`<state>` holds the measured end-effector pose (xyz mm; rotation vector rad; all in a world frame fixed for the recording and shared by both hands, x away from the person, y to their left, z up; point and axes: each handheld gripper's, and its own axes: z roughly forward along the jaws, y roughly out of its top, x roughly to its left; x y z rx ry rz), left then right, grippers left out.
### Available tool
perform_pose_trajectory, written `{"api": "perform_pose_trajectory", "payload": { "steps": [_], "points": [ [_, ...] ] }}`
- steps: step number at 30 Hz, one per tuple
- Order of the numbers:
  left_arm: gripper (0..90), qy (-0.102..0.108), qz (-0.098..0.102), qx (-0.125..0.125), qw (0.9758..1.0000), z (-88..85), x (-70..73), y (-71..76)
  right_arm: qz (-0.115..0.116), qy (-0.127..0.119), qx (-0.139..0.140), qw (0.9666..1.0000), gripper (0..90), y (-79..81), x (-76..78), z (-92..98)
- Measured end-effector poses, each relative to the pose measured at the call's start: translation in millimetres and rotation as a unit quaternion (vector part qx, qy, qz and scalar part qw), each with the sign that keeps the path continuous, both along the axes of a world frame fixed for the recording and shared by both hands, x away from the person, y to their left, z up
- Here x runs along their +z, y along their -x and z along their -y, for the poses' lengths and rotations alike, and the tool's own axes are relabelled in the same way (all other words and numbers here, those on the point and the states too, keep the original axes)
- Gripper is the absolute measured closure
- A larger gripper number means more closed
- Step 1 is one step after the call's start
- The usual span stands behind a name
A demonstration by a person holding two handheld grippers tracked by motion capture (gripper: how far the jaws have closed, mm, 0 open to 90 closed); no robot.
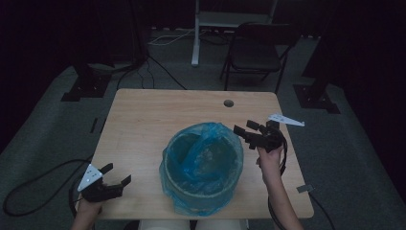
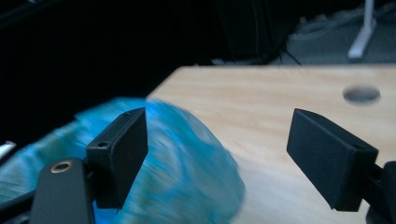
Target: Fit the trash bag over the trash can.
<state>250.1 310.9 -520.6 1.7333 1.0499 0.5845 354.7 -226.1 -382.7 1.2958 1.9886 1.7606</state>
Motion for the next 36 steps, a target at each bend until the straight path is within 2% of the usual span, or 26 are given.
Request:
{"api": "perform_pose_trajectory", "payload": {
  "steps": [1, 3, 4, 6, 8, 9, 12, 14, 15, 16, 17, 19, 20, 21, 22, 23, 24, 25, 26, 27, 28, 30, 31, 33, 34, 36],
  "points": [
    [8.9, 0.001, -0.001, 0.001, 1.0, 0.1, -0.4, -0.3, 0.026, -0.01, 0.035, 0.999, 19.0, 5.4, 14.3, -8.7],
    [8.9, -0.001, -0.002, 0.0, 1.0, 0.3, -0.9, -0.5, 0.035, -0.01, 0.047, 0.9982, 18.6, 7.2, 18.8, -12.6],
    [9.0, -0.001, -0.003, 0.0, 1.0, 0.6, -1.1, -0.6, 0.058, -0.023, 0.083, 0.9946, 16.9, 10.9, 29.7, -25.6],
    [8.9, 0.0, -0.002, -0.001, 1.0, 1.3, -1.3, -0.4, 0.063, -0.013, 0.121, 0.9905, 16.8, 12.2, 39.3, -41.4],
    [8.9, -0.001, 0.0, -0.001, 1.0, 1.7, -1.3, -0.1, 0.071, 0.007, 0.151, 0.9859, 16.8, 12.4, 46.4, -58.8],
    [8.9, -0.001, 0.0, -0.001, 1.0, 1.7, -1.3, -0.1, 0.071, 0.007, 0.151, 0.9859, 16.8, 12.4, 46.4, -58.8],
    [9.0, 0.0, 0.001, -0.001, 1.0, 1.1, -0.9, 0.8, 0.067, 0.061, 0.21, 0.9736, 16.9, 13.5, 49.6, -96.6],
    [8.9, 0.0, 0.0, 0.0, 1.0, 0.6, -0.6, 0.9, 0.064, 0.072, 0.221, 0.9705, 16.9, 13.4, 48.5, -104.8],
    [8.9, 0.002, 0.002, 0.001, 1.0, 0.1, -0.5, 1.1, 0.054, 0.079, 0.237, 0.9668, 16.9, 12.3, 47.0, -112.3],
    [8.9, 0.003, 0.004, 0.003, 1.0, -0.6, 0.1, 1.2, 0.021, 0.104, 0.268, 0.9574, 17.1, 7.2, 42.0, -126.3],
    [9.0, 0.003, 0.004, 0.003, 1.0, -0.6, 0.1, 1.2, 0.021, 0.104, 0.268, 0.9574, 17.1, 7.2, 42.0, -126.3],
    [9.0, 0.005, 0.005, 0.004, 1.0, -1.6, 0.8, 1.8, -0.01, 0.125, 0.283, 0.9508, 17.1, 2.2, 36.0, -134.9],
    [8.9, 0.004, 0.006, 0.006, 1.0, -2.3, 0.9, 1.7, -0.037, 0.16, 0.298, 0.9402, 17.2, -2.2, 28.1, -144.4],
    [9.0, 0.004, 0.006, 0.006, 1.0, -2.3, 0.9, 1.7, -0.037, 0.16, 0.298, 0.9402, 17.2, -2.2, 28.1, -144.4],
    [8.9, 0.006, 0.006, 0.007, 0.9999, -2.4, 0.8, 1.8, -0.067, 0.187, 0.308, 0.9302, 17.1, -6.3, 19.2, -153.2],
    [8.9, 0.006, 0.005, 0.007, 0.9999, -2.5, 0.6, 1.5, -0.081, 0.2, 0.312, 0.9252, 17.1, -7.9, 15.3, -157.5],
    [8.9, 0.005, 0.005, 0.007, 0.9999, -2.5, 0.5, 1.3, -0.081, 0.2, 0.312, 0.9252, 17.1, -7.9, 15.3, -157.5],
    [9.0, 0.005, 0.006, 0.007, 0.9999, -2.4, 0.4, 1.3, -0.089, 0.217, 0.309, 0.9218, 17.2, -9.2, 12.1, -161.8],
    [8.9, 0.005, 0.005, 0.006, 1.0, -2.3, 0.3, 1.2, -0.104, 0.25, 0.3, 0.9149, 19.9, -11.6, 7.3, -170.3],
    [8.9, 0.003, 0.005, 0.006, 1.0, -2.0, 0.2, 1.0, -0.104, 0.25, 0.3, 0.9149, 19.9, -11.6, 7.3, -170.3],
    [8.9, 0.003, 0.006, 0.007, 1.0, -1.6, 0.1, 1.0, -0.118, 0.283, 0.303, 0.9021, 19.8, -12.7, 2.3, -180.3],
    [9.0, 0.005, 0.005, 0.006, 1.0, -1.0, -0.2, 0.9, -0.124, 0.31, 0.31, 0.8902, 18.7, -12.5, -3.2, -191.1],
    [9.0, 0.005, 0.006, 0.006, 1.0, -0.8, -0.2, 1.1, -0.124, 0.31, 0.31, 0.8902, 18.7, -12.5, -3.2, -191.1],
    [8.9, 0.006, 0.008, 0.007, 0.9999, -1.0, 0.4, 1.6, -0.135, 0.333, 0.313, 0.8791, 18.7, -12.2, -10.2, -202.0],
    [8.9, 0.008, 0.009, 0.008, 0.9999, -1.0, 0.5, 1.7, -0.13, 0.365, 0.311, 0.8677, 18.7, -11.5, -13.9, -207.7],
    [8.9, 0.008, 0.008, 0.007, 0.9999, -1.8, 0.5, 1.9, -0.129, 0.365, 0.308, 0.8693, 18.5, -11.1, -12.7, -208.9]
  ]
}}
